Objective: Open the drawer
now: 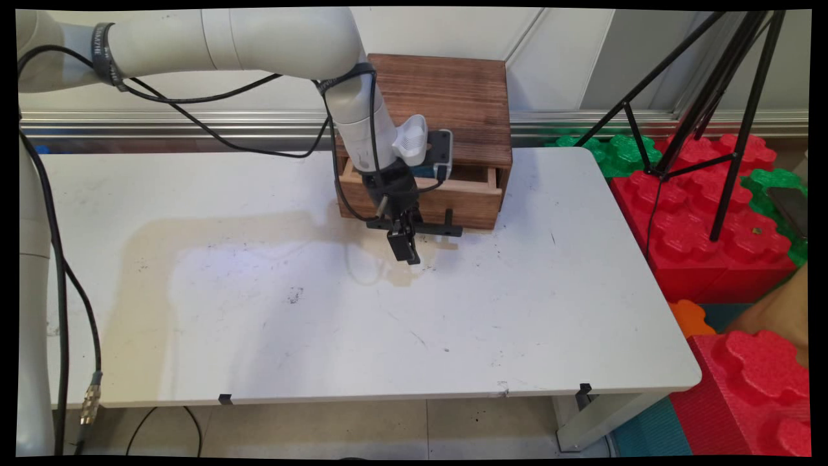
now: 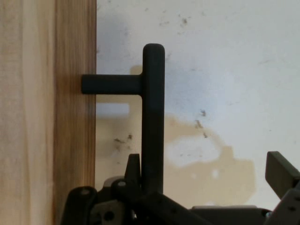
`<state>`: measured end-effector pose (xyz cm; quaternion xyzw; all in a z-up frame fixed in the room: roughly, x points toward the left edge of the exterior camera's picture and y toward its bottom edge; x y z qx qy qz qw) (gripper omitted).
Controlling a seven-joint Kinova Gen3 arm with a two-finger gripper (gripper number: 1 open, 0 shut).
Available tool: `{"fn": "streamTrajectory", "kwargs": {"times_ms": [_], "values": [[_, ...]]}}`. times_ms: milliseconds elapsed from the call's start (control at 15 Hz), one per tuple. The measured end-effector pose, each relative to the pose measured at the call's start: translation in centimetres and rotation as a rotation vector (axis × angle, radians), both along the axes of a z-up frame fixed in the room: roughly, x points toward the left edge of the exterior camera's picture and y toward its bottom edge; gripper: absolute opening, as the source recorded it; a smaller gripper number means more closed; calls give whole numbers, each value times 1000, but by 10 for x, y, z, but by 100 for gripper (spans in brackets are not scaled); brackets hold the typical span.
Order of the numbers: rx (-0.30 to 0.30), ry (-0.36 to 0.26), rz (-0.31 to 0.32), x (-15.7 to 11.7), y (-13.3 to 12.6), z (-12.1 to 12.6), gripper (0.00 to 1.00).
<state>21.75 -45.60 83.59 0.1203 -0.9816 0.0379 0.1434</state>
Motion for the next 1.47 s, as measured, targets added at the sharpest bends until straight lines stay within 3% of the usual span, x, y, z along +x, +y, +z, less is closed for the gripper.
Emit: {"fn": "streamTrajectory", "kwargs": {"times_ms": [1467], "values": [[48, 12, -17, -12, 54, -2, 100]]}}
